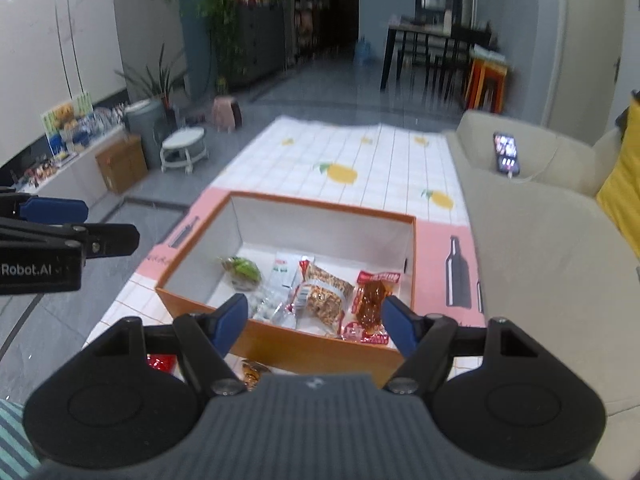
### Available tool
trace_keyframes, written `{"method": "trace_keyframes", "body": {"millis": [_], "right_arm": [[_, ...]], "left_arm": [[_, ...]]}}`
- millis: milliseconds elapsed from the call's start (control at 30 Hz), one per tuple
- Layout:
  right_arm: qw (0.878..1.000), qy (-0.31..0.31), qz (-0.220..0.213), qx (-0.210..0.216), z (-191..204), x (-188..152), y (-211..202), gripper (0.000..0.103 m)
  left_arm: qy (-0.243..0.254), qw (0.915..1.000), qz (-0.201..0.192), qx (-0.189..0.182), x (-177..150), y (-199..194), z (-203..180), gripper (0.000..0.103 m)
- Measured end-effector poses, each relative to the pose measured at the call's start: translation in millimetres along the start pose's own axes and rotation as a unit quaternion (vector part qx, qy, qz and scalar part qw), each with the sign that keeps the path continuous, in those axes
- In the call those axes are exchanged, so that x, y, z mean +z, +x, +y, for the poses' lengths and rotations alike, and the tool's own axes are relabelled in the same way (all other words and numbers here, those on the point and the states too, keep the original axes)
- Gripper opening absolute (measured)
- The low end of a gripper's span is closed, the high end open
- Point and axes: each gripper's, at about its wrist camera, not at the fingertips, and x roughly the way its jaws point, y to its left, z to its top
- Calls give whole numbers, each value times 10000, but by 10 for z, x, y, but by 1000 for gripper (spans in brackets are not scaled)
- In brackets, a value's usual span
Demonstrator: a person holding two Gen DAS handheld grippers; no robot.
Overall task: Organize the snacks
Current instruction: 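Withdraw both tools from the box toward the red bag and green sausage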
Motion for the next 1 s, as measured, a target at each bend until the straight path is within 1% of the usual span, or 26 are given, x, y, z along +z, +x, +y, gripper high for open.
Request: {"method": "trace_keyframes", "body": {"millis": [133,300,433,500,600,667,833,1000], "right_arm": [[9995,52,-322,-15,102,-257,-245,71],[9982,110,-573,-134,213,-597,-479,72],[9972,8,-681,-310,297,-873,-604,72],[9968,27,-707,-368,318,-1017,-652,72],[9953,-10,-774,-578,361,-1244,-712,72],[9951,-82,-733,-660,385,-1396,-709,72],[9966,-200,-392,-697,410,-1716,-586,72],[9973,-273,-175,-665,418,-1843,-396,71]], "left_arm": [[-24,9999,-136,91,-201,-174,9,79],[-148,9998,-72,70,-510,-284,47,79],[-306,9995,108,2,-776,-326,85,79],[-373,9989,278,17,-922,-328,104,79],[-298,9982,525,67,-1131,-339,104,79],[-336,9971,671,102,-1247,-328,123,79],[-494,9946,894,165,-1459,-288,206,78],[-656,9912,1137,196,-1579,-159,236,79]]}}
